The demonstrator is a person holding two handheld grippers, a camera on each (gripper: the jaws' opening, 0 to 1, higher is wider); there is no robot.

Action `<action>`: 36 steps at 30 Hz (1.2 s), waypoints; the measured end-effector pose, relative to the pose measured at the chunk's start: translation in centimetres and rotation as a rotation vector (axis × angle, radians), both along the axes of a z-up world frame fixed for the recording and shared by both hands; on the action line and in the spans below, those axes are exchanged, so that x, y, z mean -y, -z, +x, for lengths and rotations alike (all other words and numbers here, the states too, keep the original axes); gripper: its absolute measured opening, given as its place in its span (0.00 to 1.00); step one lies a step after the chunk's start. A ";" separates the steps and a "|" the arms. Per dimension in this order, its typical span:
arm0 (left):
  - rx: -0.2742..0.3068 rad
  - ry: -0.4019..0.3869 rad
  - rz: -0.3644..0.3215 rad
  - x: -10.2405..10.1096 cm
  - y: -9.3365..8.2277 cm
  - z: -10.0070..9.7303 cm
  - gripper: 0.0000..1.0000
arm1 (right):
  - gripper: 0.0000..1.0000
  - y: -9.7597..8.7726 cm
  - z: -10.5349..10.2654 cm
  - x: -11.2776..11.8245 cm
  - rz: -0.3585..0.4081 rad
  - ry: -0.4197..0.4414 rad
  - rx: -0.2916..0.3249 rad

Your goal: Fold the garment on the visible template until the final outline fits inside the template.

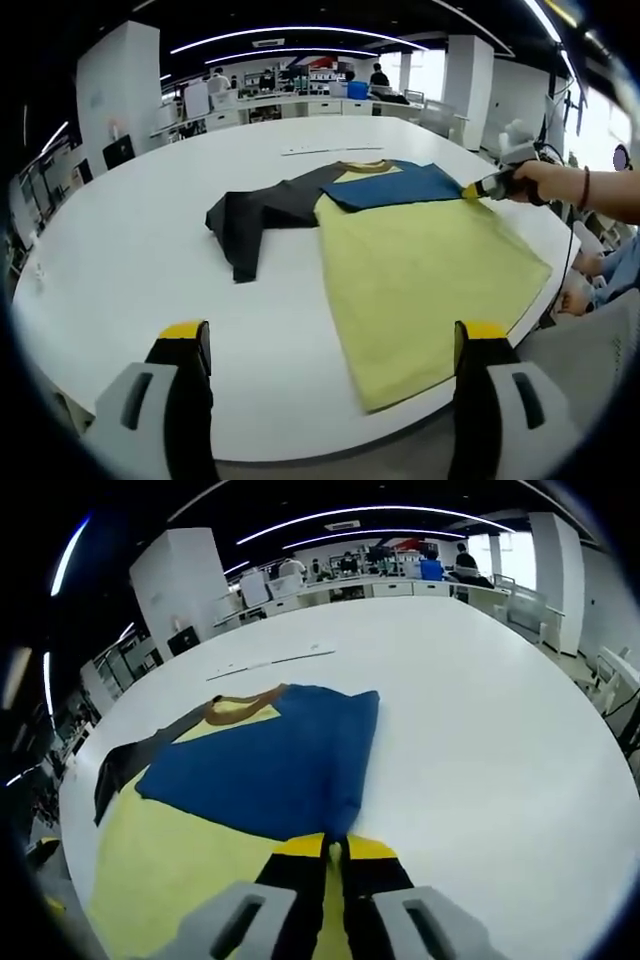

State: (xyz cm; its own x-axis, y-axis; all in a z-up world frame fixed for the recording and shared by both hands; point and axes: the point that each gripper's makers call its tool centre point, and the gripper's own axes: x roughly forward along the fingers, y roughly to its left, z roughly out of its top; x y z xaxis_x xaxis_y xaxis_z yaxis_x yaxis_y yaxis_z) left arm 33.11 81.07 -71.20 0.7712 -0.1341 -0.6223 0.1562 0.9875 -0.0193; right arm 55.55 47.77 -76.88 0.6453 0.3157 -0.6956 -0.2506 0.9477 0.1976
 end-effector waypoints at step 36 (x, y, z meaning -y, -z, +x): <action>-0.023 -0.016 0.004 -0.6 0.3 0.0 0.96 | 0.01 0.2 1.0 5.1 -0.079 -0.063 -0.018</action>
State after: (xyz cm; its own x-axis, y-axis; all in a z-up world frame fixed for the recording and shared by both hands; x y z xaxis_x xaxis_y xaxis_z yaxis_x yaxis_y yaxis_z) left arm 33.09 81.68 -71.48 0.7587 -0.1193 -0.6404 0.1402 0.9900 -0.0183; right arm 56.60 42.64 -77.07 0.6133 0.2991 -0.7310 -0.3072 0.9430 0.1282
